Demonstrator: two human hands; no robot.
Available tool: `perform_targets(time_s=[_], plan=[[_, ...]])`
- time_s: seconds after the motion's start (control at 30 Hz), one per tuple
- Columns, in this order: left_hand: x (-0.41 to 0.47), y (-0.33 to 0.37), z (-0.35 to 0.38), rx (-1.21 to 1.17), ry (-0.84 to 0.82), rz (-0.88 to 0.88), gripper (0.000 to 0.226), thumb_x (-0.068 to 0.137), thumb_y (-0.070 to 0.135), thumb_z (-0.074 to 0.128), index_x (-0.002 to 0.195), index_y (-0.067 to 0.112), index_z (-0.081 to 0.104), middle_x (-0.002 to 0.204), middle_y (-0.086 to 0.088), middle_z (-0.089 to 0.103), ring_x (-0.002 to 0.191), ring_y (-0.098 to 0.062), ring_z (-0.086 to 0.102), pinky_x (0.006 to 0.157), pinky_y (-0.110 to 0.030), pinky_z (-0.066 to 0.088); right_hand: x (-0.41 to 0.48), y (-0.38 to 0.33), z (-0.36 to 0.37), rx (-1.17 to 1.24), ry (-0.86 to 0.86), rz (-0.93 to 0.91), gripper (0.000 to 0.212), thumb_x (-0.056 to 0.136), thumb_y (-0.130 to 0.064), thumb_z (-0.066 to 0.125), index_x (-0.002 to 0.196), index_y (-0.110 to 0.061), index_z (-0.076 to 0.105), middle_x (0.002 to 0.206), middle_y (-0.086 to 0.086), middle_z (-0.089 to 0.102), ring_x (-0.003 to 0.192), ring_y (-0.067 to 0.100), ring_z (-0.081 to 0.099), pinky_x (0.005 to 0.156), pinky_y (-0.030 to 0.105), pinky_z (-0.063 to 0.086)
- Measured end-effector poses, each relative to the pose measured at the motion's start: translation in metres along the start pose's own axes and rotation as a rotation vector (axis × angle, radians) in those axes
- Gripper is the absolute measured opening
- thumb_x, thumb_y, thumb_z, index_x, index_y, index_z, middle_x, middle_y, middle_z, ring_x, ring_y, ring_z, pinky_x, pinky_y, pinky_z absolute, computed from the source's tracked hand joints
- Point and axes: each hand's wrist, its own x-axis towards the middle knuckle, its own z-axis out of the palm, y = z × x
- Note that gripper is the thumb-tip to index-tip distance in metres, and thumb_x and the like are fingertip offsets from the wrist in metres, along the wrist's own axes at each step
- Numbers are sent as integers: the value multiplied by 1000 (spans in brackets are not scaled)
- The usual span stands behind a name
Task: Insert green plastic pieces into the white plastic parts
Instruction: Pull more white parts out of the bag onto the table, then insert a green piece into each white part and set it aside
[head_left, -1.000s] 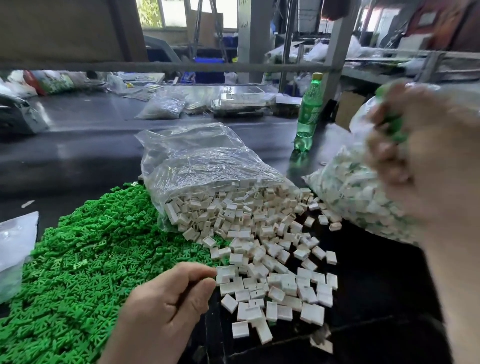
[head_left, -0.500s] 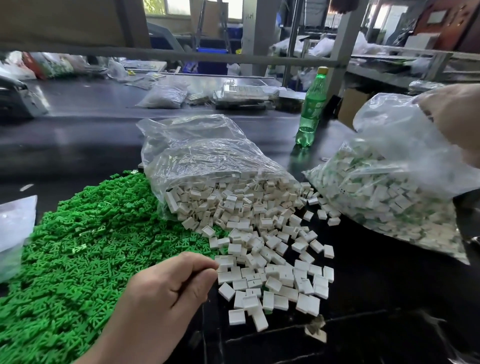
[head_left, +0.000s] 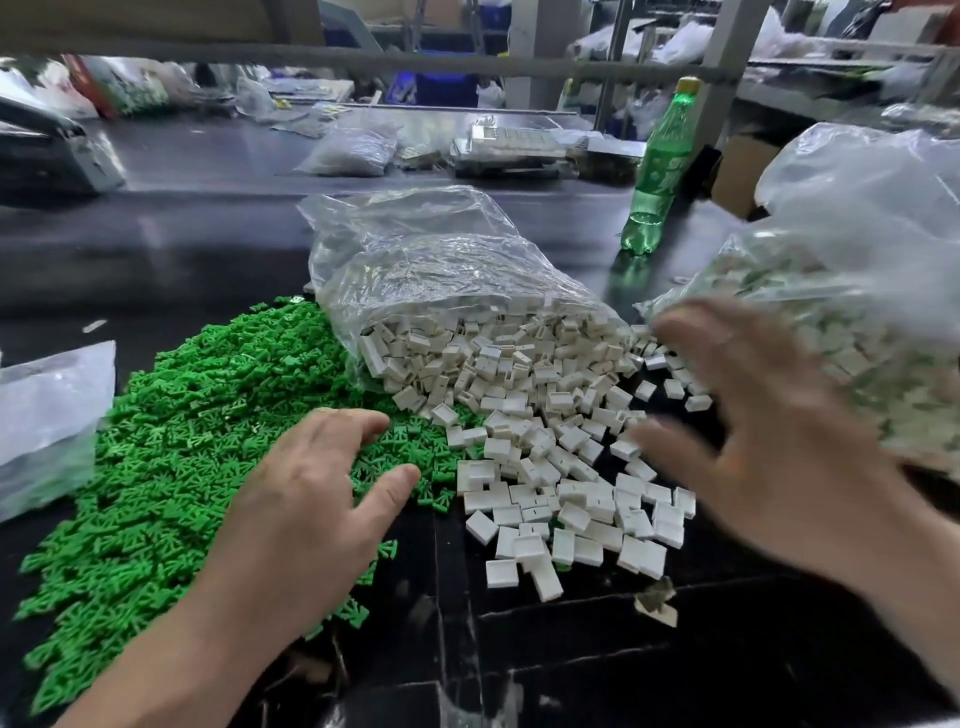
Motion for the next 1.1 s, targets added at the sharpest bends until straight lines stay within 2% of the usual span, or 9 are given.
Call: perform_targets(time_s=[0.1, 0.2, 0.33, 0.43, 0.53, 0.63, 0.77, 0.93, 1.1], plan=[[-2, 1, 1, 143, -151, -13, 78, 76, 77, 26, 140, 35, 41, 143, 13, 44, 132, -7, 37, 109, -31, 29, -20, -33, 50, 56, -462, 23, 100, 76, -87, 43, 144, -60, -25, 156, -27, -27, 141, -4, -25, 117, 37, -8], [-4, 5, 1, 188, -206, 12, 86, 71, 85, 19, 144, 42, 32, 149, 18, 33, 137, -5, 26, 112, -30, 22, -34, -21, 77, -80, -544, 120, 100, 75, -92, 22, 139, -47, -42, 157, -13, -39, 139, 10, -45, 117, 38, -21], [-8, 7, 8, 159, -301, 21, 100, 60, 97, 15, 149, 51, 3, 158, 23, 4, 145, -4, 3, 117, -33, 6, -38, -33, 91, 2, -540, 91, 97, 65, -94, -7, 135, -40, -46, 151, -11, -49, 131, 8, -54, 109, 33, -30], [-14, 16, 15, 140, -438, 87, 108, 47, 106, 20, 130, 64, -34, 143, 32, -43, 126, 10, -44, 104, -24, -27, -27, -53, 101, 75, -506, 32, 99, 72, -91, 1, 148, -38, -35, 150, -16, -46, 130, 4, -54, 109, 32, -29], [-12, 17, 25, 234, -447, 153, 100, 57, 100, 17, 127, 58, -42, 135, 25, -55, 107, 10, -60, 85, -13, -43, -6, -74, 109, 144, -430, -14, 89, 90, -78, 22, 158, -33, -12, 163, -8, -29, 142, 11, -42, 121, 38, -16], [-5, 6, 30, 282, -328, 137, 91, 78, 85, 19, 150, 44, -16, 159, 14, -26, 132, 2, -37, 100, -22, -32, 12, -82, 105, 241, -312, -24, 71, 100, -62, 34, 159, -26, 16, 168, -1, -1, 153, 15, -14, 123, 38, -1], [-2, 0, 24, 223, -227, 127, 87, 81, 79, 4, 154, 36, 20, 163, 11, 13, 148, -9, 6, 112, -25, -7, 19, -72, 83, 339, -165, 111, 63, 100, -60, 35, 153, -25, 36, 159, -4, 30, 146, 15, 24, 122, 37, 21], [0, 3, 13, 242, -40, 165, 55, 95, 57, 34, 127, 24, 64, 127, 3, 63, 121, -19, 54, 102, -34, 35, 3, -65, 49, -87, -338, 72, 72, 78, -83, 25, 129, -37, 48, 116, -14, 60, 93, 10, 54, 74, 30, 45], [-8, 12, 3, 243, -97, 200, 49, 83, 70, 46, 107, 33, 68, 87, 19, 59, 79, -6, 56, 64, -22, 38, -13, -95, 57, -92, -524, -39, 51, 89, -72, 48, 122, -33, 43, 97, -10, 47, 81, 19, 39, 64, 34, 31]])
